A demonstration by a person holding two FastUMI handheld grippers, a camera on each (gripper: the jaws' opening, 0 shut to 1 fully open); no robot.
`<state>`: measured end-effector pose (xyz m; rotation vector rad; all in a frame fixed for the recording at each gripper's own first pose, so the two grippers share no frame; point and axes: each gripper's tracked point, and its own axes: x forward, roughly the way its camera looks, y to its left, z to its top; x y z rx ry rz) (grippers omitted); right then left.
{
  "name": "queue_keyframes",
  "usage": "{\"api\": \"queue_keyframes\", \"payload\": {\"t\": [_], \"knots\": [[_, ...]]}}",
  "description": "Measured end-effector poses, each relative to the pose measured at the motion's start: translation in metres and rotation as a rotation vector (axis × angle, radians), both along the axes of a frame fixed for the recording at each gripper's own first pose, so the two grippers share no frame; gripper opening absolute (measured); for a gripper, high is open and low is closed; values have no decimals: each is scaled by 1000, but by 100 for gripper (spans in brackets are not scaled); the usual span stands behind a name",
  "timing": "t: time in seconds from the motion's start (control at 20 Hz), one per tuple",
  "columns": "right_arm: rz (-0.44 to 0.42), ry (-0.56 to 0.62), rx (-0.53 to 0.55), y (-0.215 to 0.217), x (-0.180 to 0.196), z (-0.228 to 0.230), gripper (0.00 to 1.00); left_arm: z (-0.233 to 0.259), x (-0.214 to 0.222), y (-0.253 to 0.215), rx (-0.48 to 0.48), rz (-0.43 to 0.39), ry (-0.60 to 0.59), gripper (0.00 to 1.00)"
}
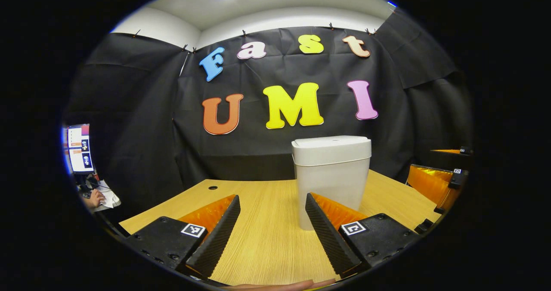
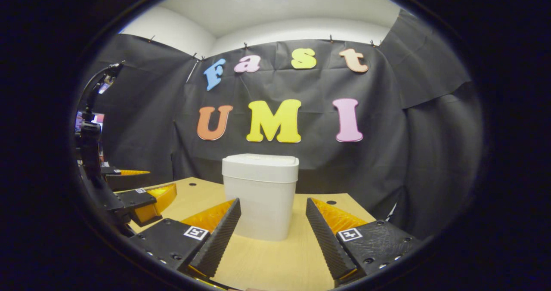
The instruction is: Press the lid of the desktop garbage bin to open it, pick up the crumpled paper on the desktop and throw it into the bin, then pick up the pop can on the desktop and drop it into the bin, and finally close the garbage bin lid.
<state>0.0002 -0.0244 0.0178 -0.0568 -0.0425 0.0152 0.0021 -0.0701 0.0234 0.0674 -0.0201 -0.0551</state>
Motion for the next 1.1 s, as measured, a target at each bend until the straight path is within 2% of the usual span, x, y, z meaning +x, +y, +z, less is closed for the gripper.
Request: {"api": "queue_keyframes", "payload": {"t": [0.2,0.25,0.6,0.65,0.8,0.9,1.1], "knots": [[5,21,-1,2,3,-5,93,-2,3,0,1,3,7,98],[5,25,-3,2,3,-7,98,-3,3,1,0,4,10,98],[-4,31,-3,-4,6,-7,97,-7,4,-4,10,-1,19,98],[-6,32,-4,-4,6,-8,93,-8,5,-4,9,0,20,98],[-10,36,-12,-6,6,-9,93,-8,5,-4,8,0,20,98],[-14,36,-12,-8,6,-9,98,-8,5,-5,8,0,22,98],[-14,35,-15,-7,6,-9,98,-7,2,-7,13,-4,17,98]]}}
